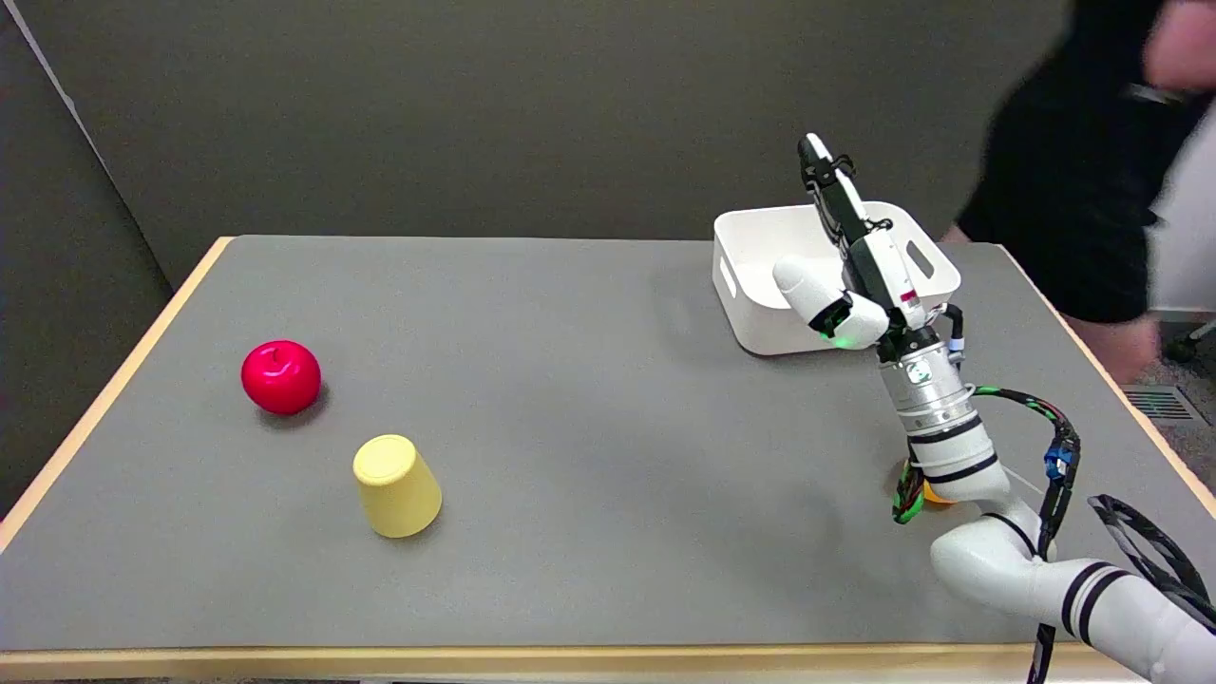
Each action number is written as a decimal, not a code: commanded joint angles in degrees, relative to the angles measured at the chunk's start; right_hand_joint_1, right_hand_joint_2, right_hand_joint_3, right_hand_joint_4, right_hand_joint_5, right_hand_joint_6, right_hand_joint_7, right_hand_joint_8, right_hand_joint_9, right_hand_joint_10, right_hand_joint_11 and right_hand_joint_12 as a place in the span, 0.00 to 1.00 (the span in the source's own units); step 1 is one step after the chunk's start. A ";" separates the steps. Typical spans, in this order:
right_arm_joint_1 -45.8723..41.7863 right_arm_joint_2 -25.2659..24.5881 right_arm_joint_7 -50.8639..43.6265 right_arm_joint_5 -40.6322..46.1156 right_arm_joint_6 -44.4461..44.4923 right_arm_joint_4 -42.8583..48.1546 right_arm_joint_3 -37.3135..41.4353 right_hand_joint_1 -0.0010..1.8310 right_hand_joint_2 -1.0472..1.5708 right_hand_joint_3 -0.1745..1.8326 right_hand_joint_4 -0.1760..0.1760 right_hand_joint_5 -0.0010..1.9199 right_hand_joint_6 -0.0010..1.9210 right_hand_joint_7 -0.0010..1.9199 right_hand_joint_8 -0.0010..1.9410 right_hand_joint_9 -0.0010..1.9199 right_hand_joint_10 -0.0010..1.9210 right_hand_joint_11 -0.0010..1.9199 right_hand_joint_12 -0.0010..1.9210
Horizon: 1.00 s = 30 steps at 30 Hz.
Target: Pick up the cup.
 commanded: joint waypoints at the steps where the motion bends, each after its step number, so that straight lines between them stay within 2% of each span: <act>1: -0.47 0.12 0.19 -0.33 -1.41 -0.45 -1.35 0.20 0.62 0.52 0.32 0.02 0.01 0.00 0.00 0.00 0.00 0.00 0.00; 4: -0.48 0.20 0.27 -0.44 -1.62 0.64 -1.66 0.20 0.62 0.52 0.32 0.03 0.01 0.00 0.00 0.00 0.00 0.00 0.00; 8: -0.13 0.40 0.92 -4.32 -4.99 2.40 -2.08 0.20 0.61 0.51 0.33 0.01 0.06 0.00 0.01 0.00 0.00 0.00 0.02; 11: 0.24 0.45 3.91 -8.88 -9.71 4.73 -2.46 0.19 0.60 0.52 0.33 0.02 0.08 0.00 0.05 0.00 0.02 0.00 0.10; 13: 0.44 0.33 5.01 -10.51 -12.02 6.08 -2.72 0.19 0.60 0.52 0.31 0.02 0.08 0.01 0.05 0.00 0.03 0.00 0.11; 15: 0.94 0.13 5.62 -11.47 -14.93 7.69 -3.09 0.20 0.61 0.52 0.24 0.02 0.12 0.00 0.07 0.00 0.07 0.00 0.19; 17: 2.49 -0.32 5.62 -11.84 -17.01 8.77 -4.66 0.30 0.59 0.54 0.18 0.03 0.11 0.03 0.03 0.00 0.04 0.00 0.23; 19: 4.74 -1.48 5.62 -11.60 -18.47 9.06 -7.50 0.30 0.60 0.56 0.10 0.04 0.13 0.04 0.01 0.02 0.00 0.00 0.23; 21: 7.00 -3.14 5.97 -11.44 -20.25 8.92 -10.37 0.30 0.60 0.56 0.09 0.04 0.13 0.04 0.01 0.03 0.00 0.00 0.23; 24: 10.08 -5.74 8.68 -13.30 -24.57 8.16 -13.37 0.18 0.61 0.53 0.13 0.02 0.16 0.02 0.09 0.00 0.09 0.00 0.28; 27: 12.04 -8.53 9.22 -14.22 -28.10 7.74 -15.04 0.18 0.61 0.53 0.13 0.02 0.16 0.02 0.09 0.00 0.09 0.00 0.28; 28: 12.47 -9.47 9.22 -14.24 -29.55 7.51 -15.58 0.18 0.61 0.53 0.12 0.02 0.16 0.02 0.09 0.00 0.09 0.00 0.28; 30: 12.86 -10.95 9.22 -14.24 -31.47 7.00 -16.08 0.30 0.59 0.55 0.08 0.04 0.13 0.04 0.01 0.03 0.00 0.00 0.23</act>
